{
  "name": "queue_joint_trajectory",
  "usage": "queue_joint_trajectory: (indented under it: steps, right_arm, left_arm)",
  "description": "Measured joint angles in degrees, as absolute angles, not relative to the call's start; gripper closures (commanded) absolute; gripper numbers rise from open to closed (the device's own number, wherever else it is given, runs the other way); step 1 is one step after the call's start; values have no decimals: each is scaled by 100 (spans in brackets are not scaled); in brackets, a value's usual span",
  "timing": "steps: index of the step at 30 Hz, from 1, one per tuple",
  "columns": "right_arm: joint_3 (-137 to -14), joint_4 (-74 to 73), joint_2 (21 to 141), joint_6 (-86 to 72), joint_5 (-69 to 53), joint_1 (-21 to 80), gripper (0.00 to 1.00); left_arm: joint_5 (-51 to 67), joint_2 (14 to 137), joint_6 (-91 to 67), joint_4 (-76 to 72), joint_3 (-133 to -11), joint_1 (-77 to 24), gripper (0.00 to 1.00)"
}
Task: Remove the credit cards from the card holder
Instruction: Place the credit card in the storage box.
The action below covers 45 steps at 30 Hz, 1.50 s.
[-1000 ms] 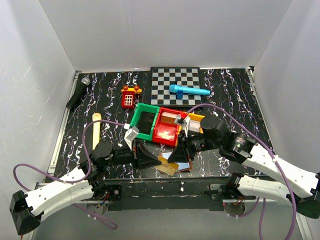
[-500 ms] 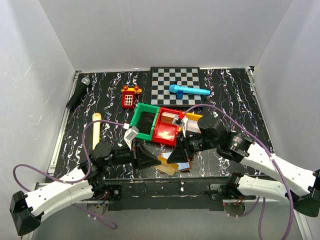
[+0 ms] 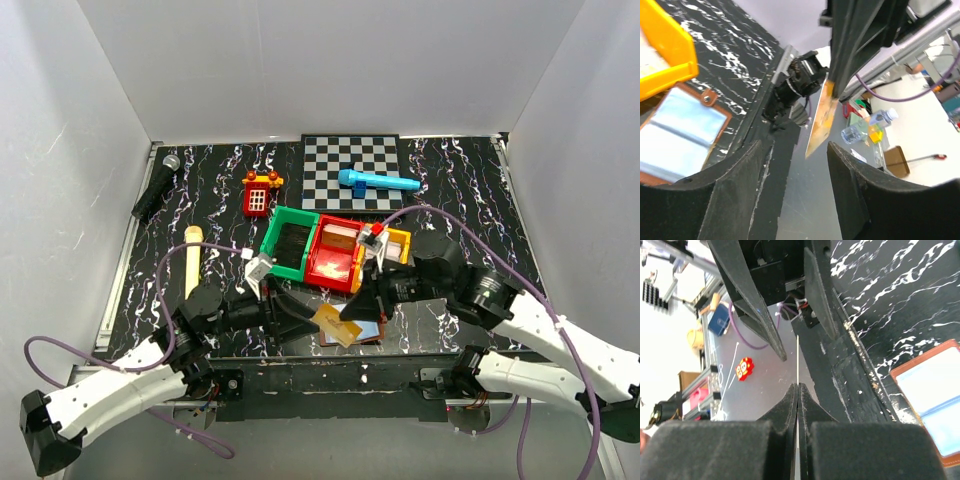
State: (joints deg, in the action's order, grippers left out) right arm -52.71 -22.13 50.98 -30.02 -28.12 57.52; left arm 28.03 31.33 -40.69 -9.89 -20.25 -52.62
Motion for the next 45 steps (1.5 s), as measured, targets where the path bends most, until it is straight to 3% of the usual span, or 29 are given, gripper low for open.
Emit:
queue_joint_trajectory:
  steps: [4,10,16,27,36,45]
  right_arm:
    - [-5690,-2757,5037,-2825,-2484,5422,99]
    - [-7067,-3575,6058,-1988,-1044,5247,99]
    - [-6458,-3109,6469,-259,-403,5192,99]
    - [-6104,-1872,7330,1575,-646,4567,99]
    - [-7024,-1817,8790,2445,-1160,4287,99]
    - [-6777,-1411,9030,2880,-1201,4274,99]
  left_arm:
    - [2265,2617,-3977,-167,-2062,-5188,46]
    - [1448,1811,-3940,908,-2224,-5142,48]
    - [1087,1645,-3940,1326,-2329,-5142,49]
    - [1041,1903,-3990,1367,-2329,-5142,51]
    - [1050,1999,-4051,1350,-2329,-5142,51]
    - [996,2110,-3979,1400,-2364,-5142,51]
